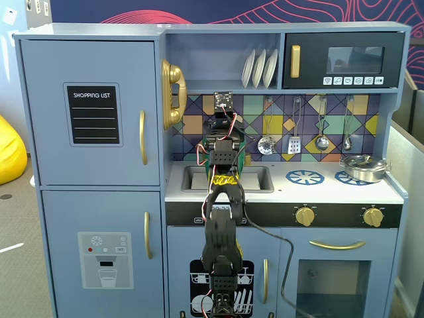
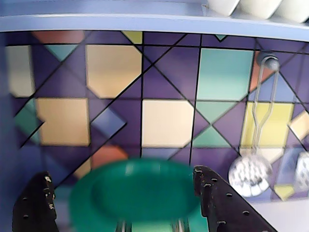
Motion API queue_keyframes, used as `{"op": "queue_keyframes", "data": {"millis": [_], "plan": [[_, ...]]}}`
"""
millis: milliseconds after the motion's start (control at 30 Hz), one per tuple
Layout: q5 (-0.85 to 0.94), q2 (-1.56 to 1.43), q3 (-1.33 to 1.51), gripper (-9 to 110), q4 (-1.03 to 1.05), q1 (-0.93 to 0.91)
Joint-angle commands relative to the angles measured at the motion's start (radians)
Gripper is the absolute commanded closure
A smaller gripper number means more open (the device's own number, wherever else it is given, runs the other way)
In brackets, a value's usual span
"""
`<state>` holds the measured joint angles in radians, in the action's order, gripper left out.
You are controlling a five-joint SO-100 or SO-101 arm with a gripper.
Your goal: Pick up the lid from the counter and put it on the green recipient
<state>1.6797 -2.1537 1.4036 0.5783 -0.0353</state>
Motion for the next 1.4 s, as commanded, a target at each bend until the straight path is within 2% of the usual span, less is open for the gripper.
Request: {"op": "queue_keyframes", "data": {"millis": [0,200,400,533,633,733,800,1000,1300,1367], "plan": [[0.0,-0.291,0.186,73,0.155,-0.018],[-0.061,-0.574,0.552,74,0.397,-0.06],[-0.029,-0.847,1.065,81,0.407,-0.081],[-0.006,-0.983,1.358,94,0.368,-0.037],[0.1,-1.023,1.503,101,0.402,-0.041],[0.021,-1.023,1.554,101,0.448,-0.02],[0.025,-1.023,1.571,101,0.525,-0.008],[-0.143,-1.025,1.592,100,0.747,0.029],[-0.115,-1.025,1.594,98,0.951,0.028],[-0.164,-1.025,1.594,97,0.954,0.028]]}}
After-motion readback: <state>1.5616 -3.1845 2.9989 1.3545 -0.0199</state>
